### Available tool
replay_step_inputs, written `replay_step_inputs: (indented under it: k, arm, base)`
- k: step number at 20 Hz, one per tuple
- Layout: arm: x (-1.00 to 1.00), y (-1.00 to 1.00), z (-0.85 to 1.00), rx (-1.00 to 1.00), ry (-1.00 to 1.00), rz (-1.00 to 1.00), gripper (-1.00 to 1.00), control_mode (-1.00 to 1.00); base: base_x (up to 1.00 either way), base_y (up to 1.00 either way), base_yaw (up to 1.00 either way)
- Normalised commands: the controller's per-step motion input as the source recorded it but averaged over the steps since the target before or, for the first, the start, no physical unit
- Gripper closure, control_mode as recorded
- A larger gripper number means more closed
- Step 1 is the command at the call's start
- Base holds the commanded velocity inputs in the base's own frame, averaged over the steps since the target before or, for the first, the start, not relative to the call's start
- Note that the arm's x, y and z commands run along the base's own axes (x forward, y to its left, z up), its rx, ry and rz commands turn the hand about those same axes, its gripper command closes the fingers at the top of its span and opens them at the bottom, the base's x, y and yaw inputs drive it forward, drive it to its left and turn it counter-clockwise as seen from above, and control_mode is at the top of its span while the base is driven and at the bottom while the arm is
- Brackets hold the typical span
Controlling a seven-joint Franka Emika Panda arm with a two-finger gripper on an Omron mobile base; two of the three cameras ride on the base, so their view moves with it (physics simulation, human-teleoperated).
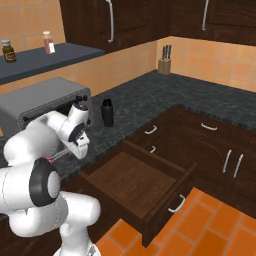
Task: Pick the tongs from the drawer and place it on the counter.
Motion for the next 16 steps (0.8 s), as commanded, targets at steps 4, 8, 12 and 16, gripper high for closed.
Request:
replay_step_inputs:
  k: [4,8,12,16]
  arm:
    - [0.84,0.01,-0.75,0.0,0.0,0.0,1.0,-1.0]
    - [0.8,0.28,-0.59,-0.02,0.0,0.0,1.0,-1.0]
    - [0.69,0.18,-0.48,-0.01,0.0,0.0,1.0,-1.0]
    - [0.65,0.12,-0.62,-0.02,0.0,0.0,-1.0,-1.0]
  base:
    - [0.0,0.0,0.0]
    - [0.0,0.0,0.0]
    - [0.0,0.0,0.0]
    - [0.0,0.0,0.0]
